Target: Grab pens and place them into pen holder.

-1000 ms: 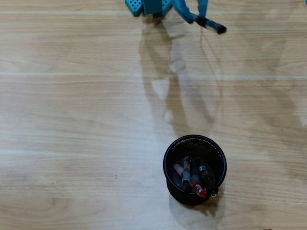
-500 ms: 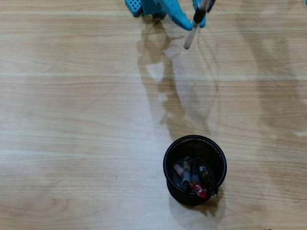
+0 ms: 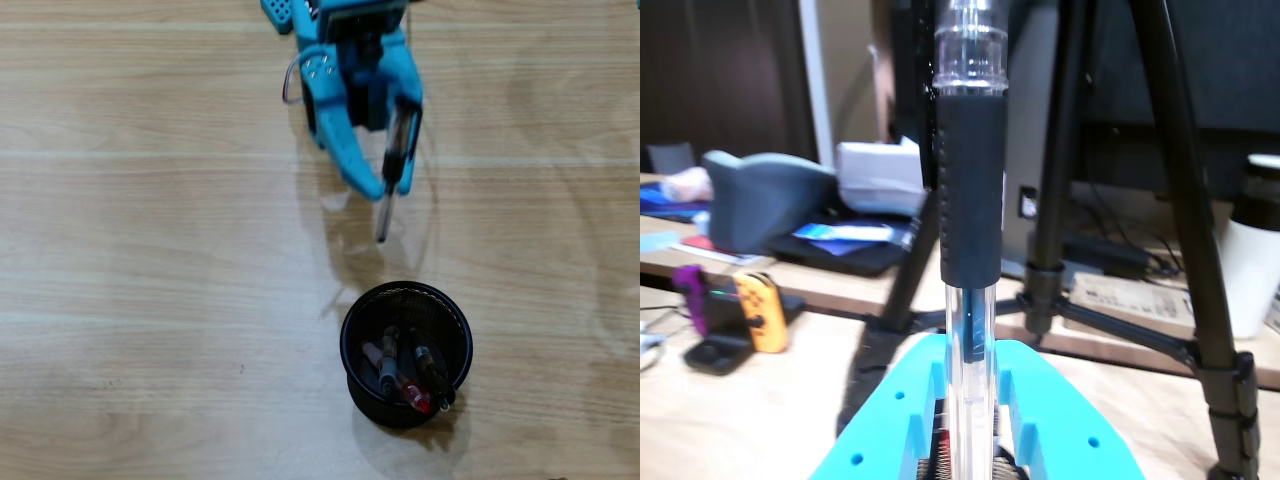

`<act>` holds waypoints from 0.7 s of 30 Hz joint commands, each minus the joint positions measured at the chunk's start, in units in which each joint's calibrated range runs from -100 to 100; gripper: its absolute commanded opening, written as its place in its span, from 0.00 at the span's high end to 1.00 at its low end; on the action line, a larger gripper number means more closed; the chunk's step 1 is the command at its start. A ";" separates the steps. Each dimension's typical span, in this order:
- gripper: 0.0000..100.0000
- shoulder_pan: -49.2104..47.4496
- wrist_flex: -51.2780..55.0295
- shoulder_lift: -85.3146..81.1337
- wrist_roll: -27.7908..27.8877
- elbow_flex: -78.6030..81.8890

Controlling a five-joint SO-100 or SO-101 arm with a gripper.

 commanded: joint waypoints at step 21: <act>0.97 0.92 -0.27 27.17 -1.42 -27.94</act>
